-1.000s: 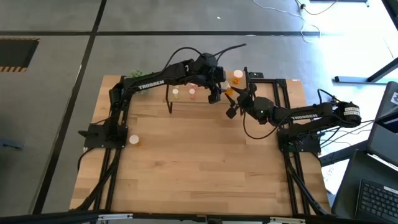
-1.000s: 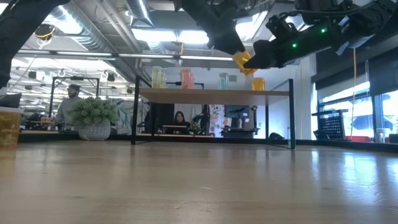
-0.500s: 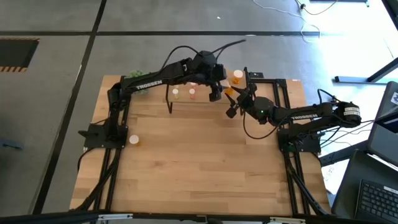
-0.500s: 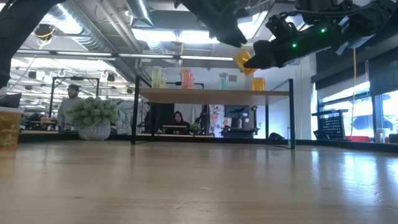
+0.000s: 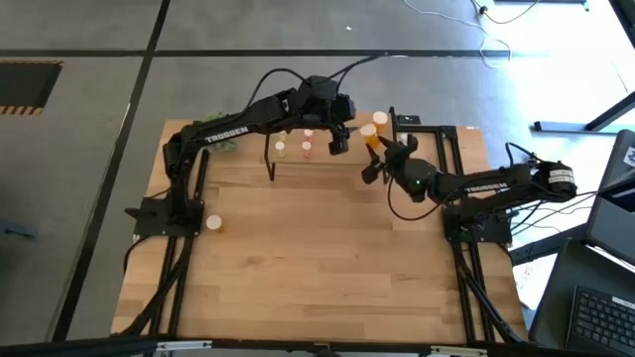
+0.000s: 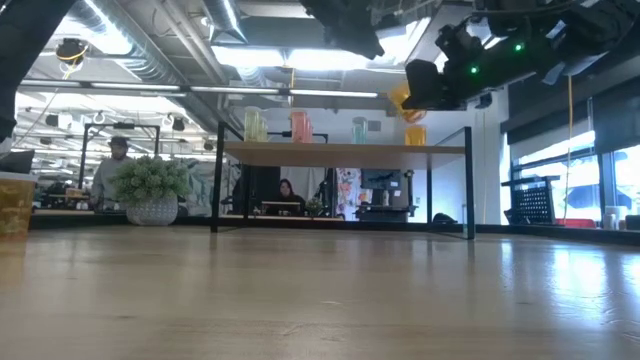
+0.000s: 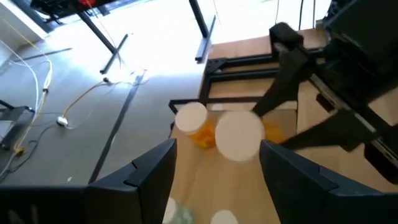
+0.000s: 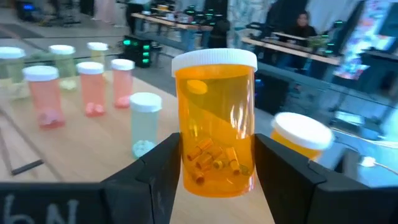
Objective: Pick and place medicine bottles onto shelf by color
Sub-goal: Put the right orange pill bottle on the shelf aligned with the other orange pill bottle
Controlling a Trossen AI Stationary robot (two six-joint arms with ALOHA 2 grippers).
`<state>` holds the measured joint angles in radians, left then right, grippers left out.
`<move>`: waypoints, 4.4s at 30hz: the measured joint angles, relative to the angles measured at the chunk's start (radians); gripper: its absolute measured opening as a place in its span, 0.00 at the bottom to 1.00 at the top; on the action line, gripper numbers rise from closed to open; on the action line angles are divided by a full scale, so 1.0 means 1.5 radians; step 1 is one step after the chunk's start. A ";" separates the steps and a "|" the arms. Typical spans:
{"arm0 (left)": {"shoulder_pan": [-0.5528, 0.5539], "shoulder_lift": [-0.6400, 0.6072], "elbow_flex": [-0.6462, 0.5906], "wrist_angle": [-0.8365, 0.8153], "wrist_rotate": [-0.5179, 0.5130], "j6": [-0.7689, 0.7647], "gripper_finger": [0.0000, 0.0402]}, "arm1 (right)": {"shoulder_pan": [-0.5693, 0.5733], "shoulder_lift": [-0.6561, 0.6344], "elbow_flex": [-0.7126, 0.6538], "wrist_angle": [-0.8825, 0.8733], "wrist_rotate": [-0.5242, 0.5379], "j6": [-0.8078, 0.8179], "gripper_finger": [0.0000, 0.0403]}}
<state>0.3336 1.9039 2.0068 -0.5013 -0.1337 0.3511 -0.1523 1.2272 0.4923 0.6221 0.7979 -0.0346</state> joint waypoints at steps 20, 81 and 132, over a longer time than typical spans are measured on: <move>0.008 -0.006 0.000 -0.039 -0.010 0.018 0.56 | 0.151 0.007 -0.026 -0.016 0.324 0.163 0.49; 0.002 -0.005 0.000 -0.108 0.031 0.017 0.56 | 0.064 0.127 -0.027 0.011 0.244 0.300 0.49; 0.002 -0.005 -0.001 -0.138 0.030 0.017 0.56 | 0.118 0.122 0.044 0.045 0.398 0.029 0.58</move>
<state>0.3367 1.8961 2.0060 -0.7090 -0.0879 0.3767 0.0242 1.4105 0.5585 0.6903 1.3952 0.0089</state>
